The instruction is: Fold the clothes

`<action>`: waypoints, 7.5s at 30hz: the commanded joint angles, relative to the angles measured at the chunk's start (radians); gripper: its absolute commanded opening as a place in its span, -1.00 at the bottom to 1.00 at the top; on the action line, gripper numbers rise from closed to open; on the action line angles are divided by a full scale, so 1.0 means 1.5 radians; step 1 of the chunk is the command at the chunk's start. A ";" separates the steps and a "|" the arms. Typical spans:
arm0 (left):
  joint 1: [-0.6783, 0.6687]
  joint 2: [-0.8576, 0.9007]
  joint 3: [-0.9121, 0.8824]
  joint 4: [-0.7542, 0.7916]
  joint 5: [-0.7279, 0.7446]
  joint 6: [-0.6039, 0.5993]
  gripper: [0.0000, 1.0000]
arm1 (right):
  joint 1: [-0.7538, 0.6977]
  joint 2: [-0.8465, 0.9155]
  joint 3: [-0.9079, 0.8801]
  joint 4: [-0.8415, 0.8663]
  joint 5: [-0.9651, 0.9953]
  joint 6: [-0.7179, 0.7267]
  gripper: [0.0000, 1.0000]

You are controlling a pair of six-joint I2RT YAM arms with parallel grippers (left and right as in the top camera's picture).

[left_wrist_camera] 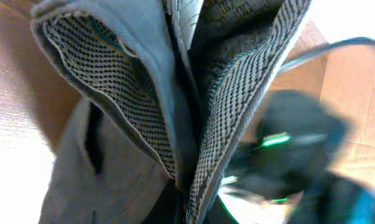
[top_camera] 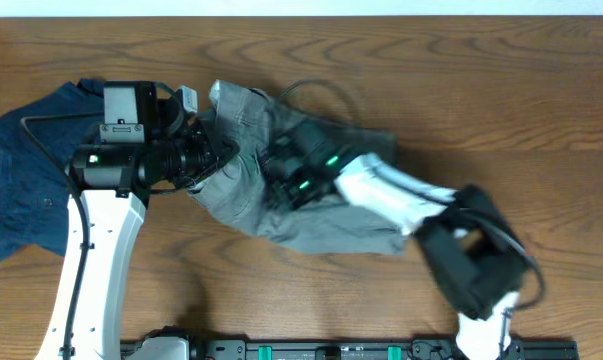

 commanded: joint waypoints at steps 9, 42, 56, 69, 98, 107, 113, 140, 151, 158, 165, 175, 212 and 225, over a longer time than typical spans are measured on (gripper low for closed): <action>-0.002 0.003 0.009 0.001 0.004 -0.005 -0.88 | -0.240 -0.094 -0.003 -0.292 0.253 -0.080 0.12; -0.306 0.115 0.010 0.260 -0.138 -0.124 -0.10 | -0.297 -0.185 -0.122 -0.245 0.332 0.082 0.13; -0.245 0.263 0.010 0.395 -0.336 -0.009 -0.10 | -0.256 -0.306 -0.067 -0.261 -0.026 -0.068 0.21; -0.244 0.442 0.010 0.328 -0.335 -0.003 -0.11 | -0.132 -0.208 -0.245 -0.224 0.067 0.009 0.16; -0.233 0.195 0.010 0.184 -0.263 0.211 0.52 | -0.270 -0.348 -0.164 -0.049 0.253 -0.048 0.96; -0.234 0.287 0.010 0.353 -0.163 0.374 1.00 | -0.270 -0.366 -0.177 -0.172 0.217 -0.012 0.92; -0.233 0.394 0.010 0.379 -0.129 0.398 0.96 | -0.270 -0.366 -0.183 -0.177 0.215 -0.009 0.95; -0.176 0.447 0.011 0.269 -0.030 0.360 -0.88 | -0.272 -0.315 -0.184 -0.197 0.259 0.002 0.98; 0.096 0.151 0.030 0.277 -0.269 0.335 -0.87 | -0.276 -0.315 -0.184 -0.204 0.258 0.003 0.98; 0.324 0.074 0.030 0.258 -0.288 0.314 -0.88 | -0.276 -0.315 -0.184 -0.204 0.258 0.002 0.99; 0.473 0.097 0.013 0.236 -0.288 0.178 -0.88 | -0.276 -0.315 -0.184 -0.205 0.258 0.002 0.99; 0.524 0.103 0.014 0.235 -0.267 0.082 0.42 | -0.276 -0.315 -0.183 -0.210 0.258 0.002 0.99; 0.560 0.356 0.022 0.402 -0.089 0.066 0.67 | -0.276 -0.314 -0.183 -0.258 0.240 -0.002 0.99; 0.460 0.285 0.024 0.473 0.084 0.111 0.96 | -0.276 -0.314 -0.183 -0.156 0.169 0.005 0.98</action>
